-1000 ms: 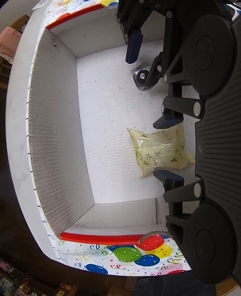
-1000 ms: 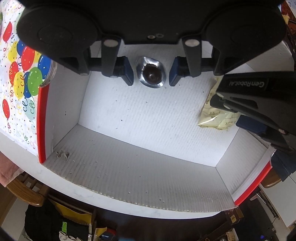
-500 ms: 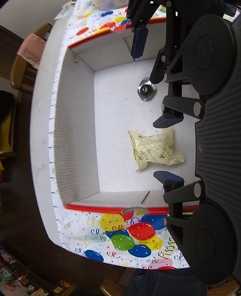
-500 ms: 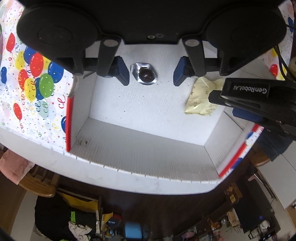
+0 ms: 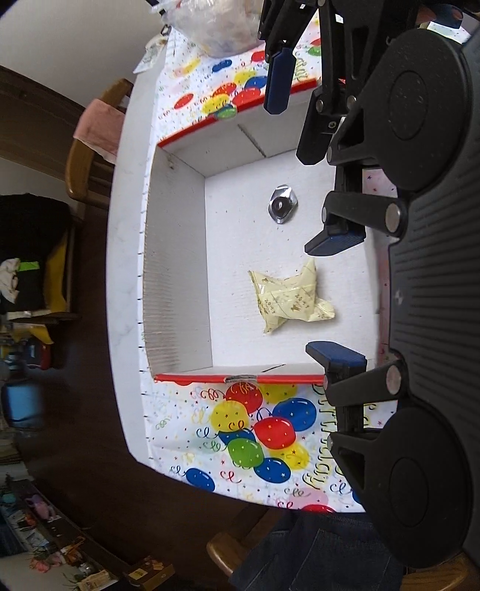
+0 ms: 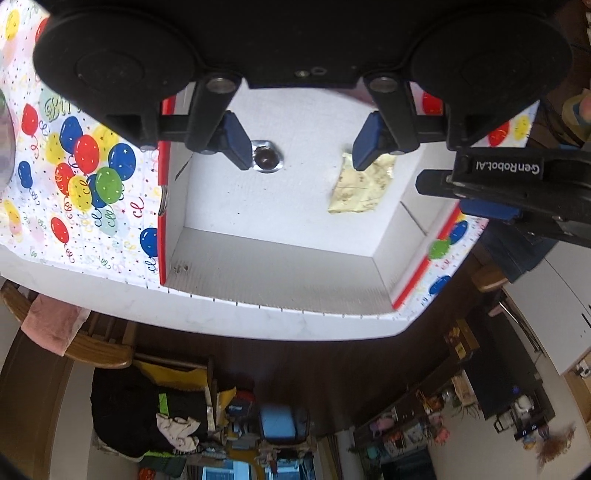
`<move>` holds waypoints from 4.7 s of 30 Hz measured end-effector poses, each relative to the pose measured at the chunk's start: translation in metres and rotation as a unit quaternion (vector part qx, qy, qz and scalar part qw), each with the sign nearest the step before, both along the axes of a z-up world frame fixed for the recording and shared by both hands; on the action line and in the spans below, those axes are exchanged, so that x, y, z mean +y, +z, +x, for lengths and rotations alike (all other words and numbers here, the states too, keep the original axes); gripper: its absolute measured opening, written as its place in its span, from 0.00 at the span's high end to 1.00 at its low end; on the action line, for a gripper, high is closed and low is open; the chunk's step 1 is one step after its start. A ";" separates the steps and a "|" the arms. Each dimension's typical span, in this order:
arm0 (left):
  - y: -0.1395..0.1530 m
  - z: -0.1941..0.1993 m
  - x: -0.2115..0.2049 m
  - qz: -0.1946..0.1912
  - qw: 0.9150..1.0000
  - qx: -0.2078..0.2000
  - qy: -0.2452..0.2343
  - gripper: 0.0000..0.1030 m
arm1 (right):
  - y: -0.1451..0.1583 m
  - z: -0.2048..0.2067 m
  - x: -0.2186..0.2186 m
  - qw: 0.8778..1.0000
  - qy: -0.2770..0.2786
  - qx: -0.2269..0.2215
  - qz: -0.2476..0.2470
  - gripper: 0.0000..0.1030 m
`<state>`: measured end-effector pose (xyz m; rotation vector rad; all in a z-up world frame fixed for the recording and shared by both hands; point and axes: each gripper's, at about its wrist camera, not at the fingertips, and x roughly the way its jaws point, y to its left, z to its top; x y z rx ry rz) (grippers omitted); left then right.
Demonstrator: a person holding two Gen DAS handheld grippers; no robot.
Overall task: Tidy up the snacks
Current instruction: 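Open both tools to drop the pastry bag and chocolate in the box, then move both tools back over the snack pile, then grasp the blue candy with left tool while right tool grasps the clear lollipop pack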
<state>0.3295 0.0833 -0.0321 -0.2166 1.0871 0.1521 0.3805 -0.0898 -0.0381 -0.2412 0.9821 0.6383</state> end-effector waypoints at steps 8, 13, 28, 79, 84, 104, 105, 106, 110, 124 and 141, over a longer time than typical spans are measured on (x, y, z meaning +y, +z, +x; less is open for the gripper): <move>0.023 -0.037 -0.007 0.004 0.999 -0.038 -0.007 0.52 | 0.020 -0.033 -0.008 0.999 -0.008 -0.023 0.027 0.36; 0.033 -0.060 -0.011 0.006 0.998 -0.061 -0.006 0.52 | 0.033 -0.055 -0.016 0.998 -0.012 -0.035 0.046 0.30; 0.052 -0.126 -0.025 0.019 0.993 -0.116 -0.020 0.42 | 0.052 -0.111 -0.037 0.993 -0.004 -0.067 0.095 0.15; -0.094 -0.265 0.009 -0.034 0.989 0.020 0.143 0.21 | -0.109 -0.181 -0.105 0.991 -0.126 -0.024 -0.037 0.23; -0.106 -0.263 0.010 -0.041 0.987 0.037 0.151 0.22 | -0.120 -0.174 -0.100 0.990 -0.129 -0.017 -0.051 0.31; -0.123 -0.250 0.004 -0.045 0.987 0.054 0.145 0.74 | -0.129 -0.170 -0.106 0.988 -0.147 -0.006 -0.043 0.62; -0.123 -0.251 0.004 -0.045 0.987 0.054 0.145 0.79 | -0.129 -0.170 -0.107 0.988 -0.147 -0.005 -0.041 0.62; -0.123 -0.251 0.004 -0.046 0.987 0.054 0.146 0.81 | -0.129 -0.170 -0.108 0.988 -0.148 -0.004 -0.039 0.62; -0.124 -0.254 0.009 -0.059 0.985 0.051 0.153 0.88 | -0.127 -0.170 -0.112 0.987 -0.156 0.001 -0.028 0.62; -0.108 -0.271 0.018 -0.096 0.982 0.031 0.158 0.88 | -0.100 -0.181 -0.121 0.984 -0.176 0.005 0.016 0.62; -0.101 -0.283 0.015 -0.111 0.982 0.036 0.147 0.93 | -0.068 -0.198 -0.118 0.986 -0.157 -0.009 0.054 0.62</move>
